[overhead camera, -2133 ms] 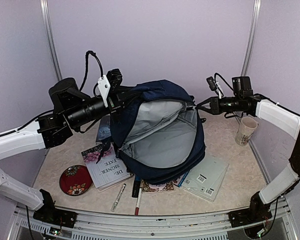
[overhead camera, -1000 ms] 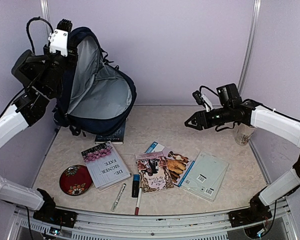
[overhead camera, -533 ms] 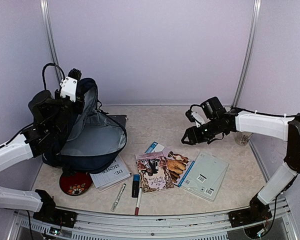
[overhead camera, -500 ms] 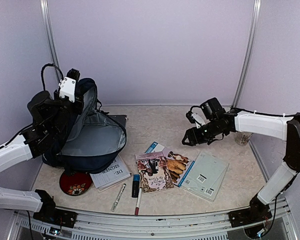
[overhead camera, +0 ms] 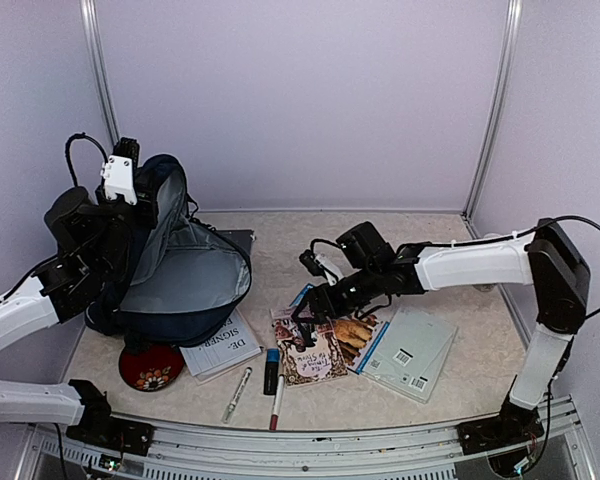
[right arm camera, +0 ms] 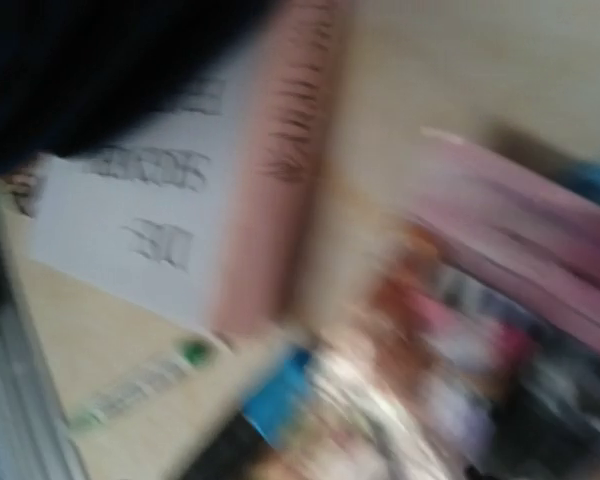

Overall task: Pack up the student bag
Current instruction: Move the book to the book.

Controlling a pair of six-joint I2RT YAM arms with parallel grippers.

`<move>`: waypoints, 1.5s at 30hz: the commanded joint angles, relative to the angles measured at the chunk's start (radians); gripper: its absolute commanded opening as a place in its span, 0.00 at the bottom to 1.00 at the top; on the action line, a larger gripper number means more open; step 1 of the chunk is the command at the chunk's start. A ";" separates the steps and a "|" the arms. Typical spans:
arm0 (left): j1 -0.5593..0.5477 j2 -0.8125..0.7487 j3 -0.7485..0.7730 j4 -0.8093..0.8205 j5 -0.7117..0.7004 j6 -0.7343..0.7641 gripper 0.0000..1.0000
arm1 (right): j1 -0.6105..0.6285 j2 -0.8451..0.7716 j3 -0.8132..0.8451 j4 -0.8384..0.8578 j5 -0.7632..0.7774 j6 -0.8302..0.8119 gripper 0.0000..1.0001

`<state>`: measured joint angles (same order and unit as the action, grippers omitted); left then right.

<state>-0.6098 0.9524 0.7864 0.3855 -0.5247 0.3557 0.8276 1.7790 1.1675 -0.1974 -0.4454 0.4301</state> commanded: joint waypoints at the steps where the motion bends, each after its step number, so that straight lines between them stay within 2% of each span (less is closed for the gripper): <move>1: 0.016 -0.041 -0.031 0.044 -0.021 -0.086 0.00 | 0.010 0.146 0.095 0.269 -0.165 0.194 0.69; 7: 0.028 -0.105 -0.103 0.001 -0.052 -0.202 0.00 | 0.030 0.306 0.218 0.262 -0.234 0.235 0.68; 11: 0.034 -0.115 -0.109 -0.024 -0.043 -0.236 0.00 | 0.066 0.312 0.221 0.181 -0.152 0.170 0.67; 12: 0.034 -0.112 -0.103 -0.032 -0.039 -0.236 0.00 | 0.082 0.300 0.219 0.149 -0.088 0.115 0.65; 15: 0.035 -0.112 -0.095 -0.035 -0.030 -0.235 0.00 | 0.142 0.256 0.178 0.121 0.159 -0.091 0.48; 17: 0.037 -0.118 -0.093 -0.029 -0.023 -0.235 0.00 | 0.170 0.233 0.132 0.165 0.240 -0.179 0.39; 20: 0.042 -0.119 -0.088 -0.030 -0.013 -0.231 0.00 | 0.182 0.233 0.085 0.241 0.290 -0.224 0.33; 26: 0.044 -0.121 -0.094 -0.033 -0.009 -0.226 0.00 | 0.197 0.287 0.084 0.309 0.251 -0.265 0.33; 34: 0.045 -0.134 -0.094 -0.040 0.005 -0.219 0.00 | 0.212 0.281 0.083 0.266 0.253 -0.340 0.33; 41: 0.045 -0.117 -0.095 -0.040 0.005 -0.222 0.00 | 0.223 0.250 0.039 0.293 0.208 -0.398 0.39; 45: 0.045 -0.118 -0.093 -0.038 0.007 -0.220 0.00 | 0.243 0.279 0.072 0.270 0.249 -0.427 0.40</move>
<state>-0.5831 0.8379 0.6868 0.3458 -0.4931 0.1394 1.0424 2.0586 1.2224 0.0860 -0.2180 0.0483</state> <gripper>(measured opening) 0.058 0.395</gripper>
